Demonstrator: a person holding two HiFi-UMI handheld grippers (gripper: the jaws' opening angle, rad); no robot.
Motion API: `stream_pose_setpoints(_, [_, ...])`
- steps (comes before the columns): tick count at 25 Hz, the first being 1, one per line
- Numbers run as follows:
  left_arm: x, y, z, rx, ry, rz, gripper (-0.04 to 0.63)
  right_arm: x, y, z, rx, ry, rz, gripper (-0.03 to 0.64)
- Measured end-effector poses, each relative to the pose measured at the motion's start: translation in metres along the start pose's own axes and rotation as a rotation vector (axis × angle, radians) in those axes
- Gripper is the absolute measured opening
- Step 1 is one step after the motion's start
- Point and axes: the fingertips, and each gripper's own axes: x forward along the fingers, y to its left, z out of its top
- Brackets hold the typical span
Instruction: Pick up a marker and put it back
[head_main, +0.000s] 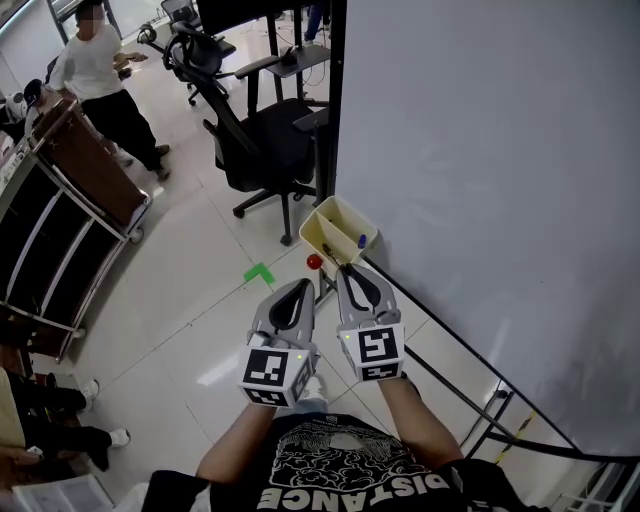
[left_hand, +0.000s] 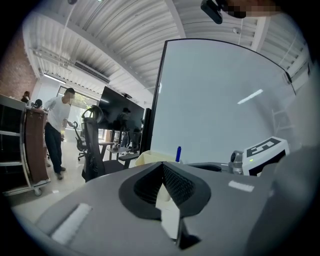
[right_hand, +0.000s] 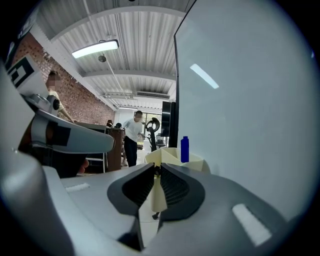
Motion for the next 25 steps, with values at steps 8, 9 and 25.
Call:
stream_pose_setpoints(8, [0.001, 0.002, -0.003, -0.002, 0.004, 0.003, 0.006, 0.004, 0.003, -0.003, -0.02, 0.008, 0.016, 0.034])
stream_pose_setpoints(9, [0.002, 0.002, -0.003, -0.003, 0.004, 0.003, 0.006, 0.004, 0.004, -0.004, -0.02, 0.009, 0.02, 0.034])
stream_pose_setpoints(25, [-0.004, -0.006, -0.001, -0.002, -0.006, -0.003, 0.006, -0.009, 0.005, 0.012, -0.02, -0.022, 0.022, 0.044])
